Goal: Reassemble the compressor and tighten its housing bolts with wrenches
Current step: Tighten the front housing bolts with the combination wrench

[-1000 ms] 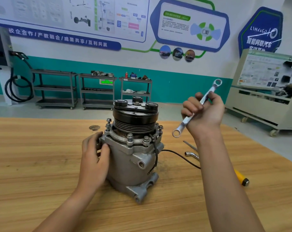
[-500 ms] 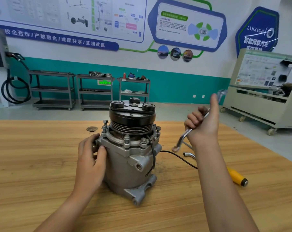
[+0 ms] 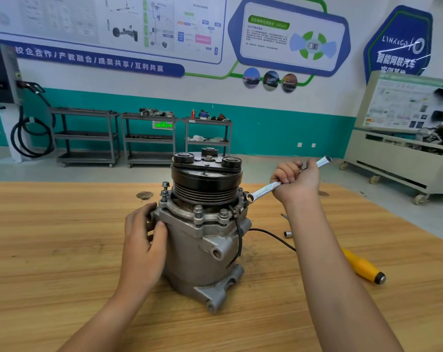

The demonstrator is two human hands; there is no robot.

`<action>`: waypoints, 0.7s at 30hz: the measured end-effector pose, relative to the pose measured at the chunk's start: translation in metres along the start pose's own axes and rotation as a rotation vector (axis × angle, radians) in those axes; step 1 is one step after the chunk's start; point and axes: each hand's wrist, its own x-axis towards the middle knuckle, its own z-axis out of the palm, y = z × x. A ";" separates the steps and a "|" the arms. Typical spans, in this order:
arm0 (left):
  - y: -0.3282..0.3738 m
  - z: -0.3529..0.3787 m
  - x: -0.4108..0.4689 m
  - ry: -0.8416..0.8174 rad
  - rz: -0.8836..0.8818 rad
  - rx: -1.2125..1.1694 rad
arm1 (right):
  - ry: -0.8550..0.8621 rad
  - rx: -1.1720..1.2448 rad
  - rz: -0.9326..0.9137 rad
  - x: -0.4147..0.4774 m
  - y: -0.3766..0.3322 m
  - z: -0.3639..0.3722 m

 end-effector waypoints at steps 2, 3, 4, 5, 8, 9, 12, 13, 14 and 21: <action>0.001 0.000 0.000 -0.003 -0.003 -0.001 | 0.028 -0.003 -0.011 0.003 0.001 0.003; 0.001 0.000 0.000 -0.004 -0.001 0.000 | 0.041 -0.017 -0.018 0.005 0.001 0.005; 0.001 0.000 0.000 -0.004 0.001 0.001 | 0.054 -0.044 -0.028 0.006 0.002 0.007; 0.000 0.000 0.000 -0.003 0.004 0.000 | 0.070 -0.082 -0.039 0.008 0.002 0.010; 0.000 -0.001 0.000 0.001 0.011 0.005 | 0.123 -0.227 -0.077 0.014 0.004 0.018; -0.001 -0.001 0.000 0.000 0.008 0.005 | 0.131 -0.280 -0.091 0.016 0.006 0.020; -0.001 -0.001 0.000 -0.004 -0.009 0.003 | 0.129 -0.407 -0.074 0.022 0.015 0.025; -0.001 -0.001 0.000 -0.003 -0.006 0.004 | 0.125 -0.438 -0.044 0.025 0.018 0.026; 0.000 -0.001 -0.001 -0.001 -0.001 0.005 | 0.121 -0.466 -0.010 0.027 0.020 0.027; -0.002 -0.001 0.000 -0.002 -0.004 0.000 | 0.131 -0.594 0.057 0.034 0.031 0.027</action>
